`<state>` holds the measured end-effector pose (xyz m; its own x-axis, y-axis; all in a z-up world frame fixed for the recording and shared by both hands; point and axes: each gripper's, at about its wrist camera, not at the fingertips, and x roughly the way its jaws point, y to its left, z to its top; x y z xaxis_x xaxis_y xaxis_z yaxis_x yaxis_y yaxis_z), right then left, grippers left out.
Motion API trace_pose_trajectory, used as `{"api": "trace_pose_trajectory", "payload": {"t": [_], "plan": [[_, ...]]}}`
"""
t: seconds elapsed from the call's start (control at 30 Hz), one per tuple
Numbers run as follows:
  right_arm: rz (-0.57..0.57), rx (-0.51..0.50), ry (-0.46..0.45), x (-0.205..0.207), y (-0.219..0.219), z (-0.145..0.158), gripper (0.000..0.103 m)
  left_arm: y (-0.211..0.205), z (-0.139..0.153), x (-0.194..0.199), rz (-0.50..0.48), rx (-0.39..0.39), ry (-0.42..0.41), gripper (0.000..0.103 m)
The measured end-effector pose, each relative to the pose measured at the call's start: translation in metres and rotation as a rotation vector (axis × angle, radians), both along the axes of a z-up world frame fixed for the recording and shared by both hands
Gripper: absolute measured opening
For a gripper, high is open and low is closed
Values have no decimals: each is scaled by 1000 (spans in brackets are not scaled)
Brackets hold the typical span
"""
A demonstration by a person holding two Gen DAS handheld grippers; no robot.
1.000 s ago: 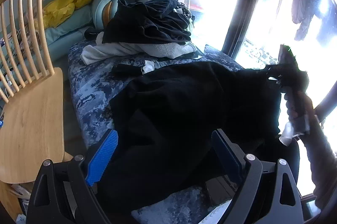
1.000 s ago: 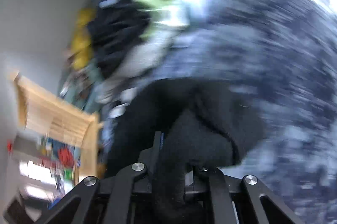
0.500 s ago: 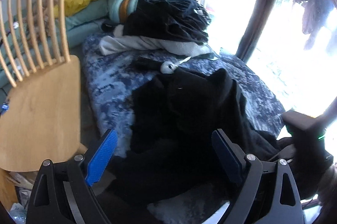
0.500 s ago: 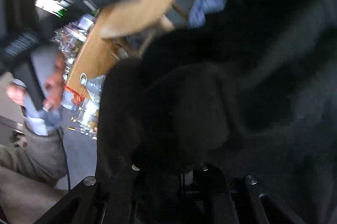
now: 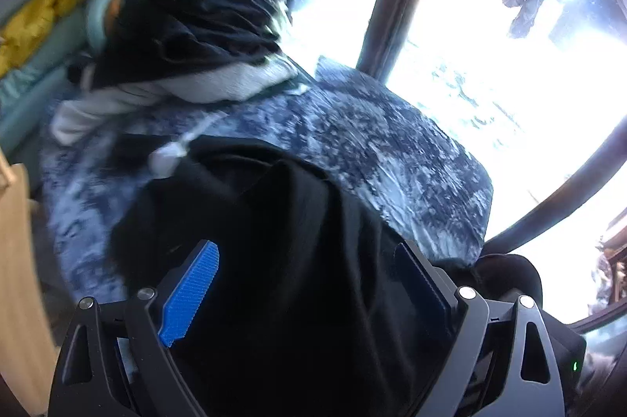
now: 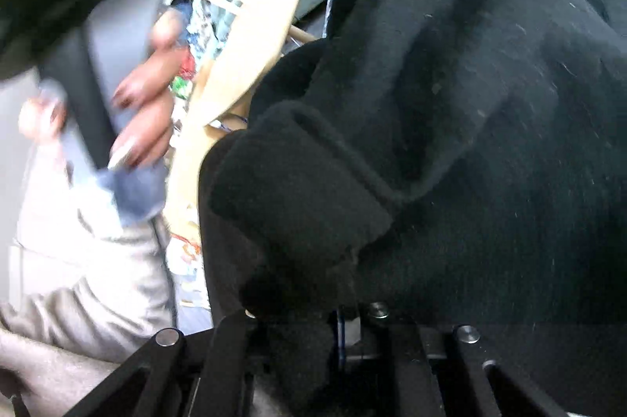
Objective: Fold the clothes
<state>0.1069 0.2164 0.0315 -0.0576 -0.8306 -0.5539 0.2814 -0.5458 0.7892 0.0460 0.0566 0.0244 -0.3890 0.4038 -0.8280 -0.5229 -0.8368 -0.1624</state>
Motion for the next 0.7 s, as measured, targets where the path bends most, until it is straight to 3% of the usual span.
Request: {"api": "trace_pose_trajectory", "payload": {"t": [0.07, 0.1, 0.13, 0.17, 0.2, 0.27, 0.5, 0.57, 0.7], "plan": [[-8, -20, 7, 5, 6, 1, 11, 12, -9, -11, -11, -13, -34, 93], [-6, -25, 10, 6, 8, 3, 11, 15, -13, -14, -9, -16, -50, 81], [-11, -23, 17, 6, 11, 5, 11, 15, -15, -17, 1, -10, -70, 41], [-16, -21, 23, 6, 13, 7, 11, 14, -17, -20, 12, -3, -89, 19], [-24, -16, 31, 6, 16, 9, 10, 13, -19, -23, 22, 5, -109, 5], [-56, 14, 56, 7, 26, 17, 10, -1, -12, -30, 59, 92, -136, 5], [-281, 171, 162, -9, 89, 64, 10, -71, 84, -27, 207, 251, 49, 5], [-359, 205, 209, -19, 107, 86, 9, -91, 113, -26, 248, 290, 99, 5], [-449, 236, 385, -39, 116, 154, 9, -115, 171, 7, 263, 322, 246, 5]]}}
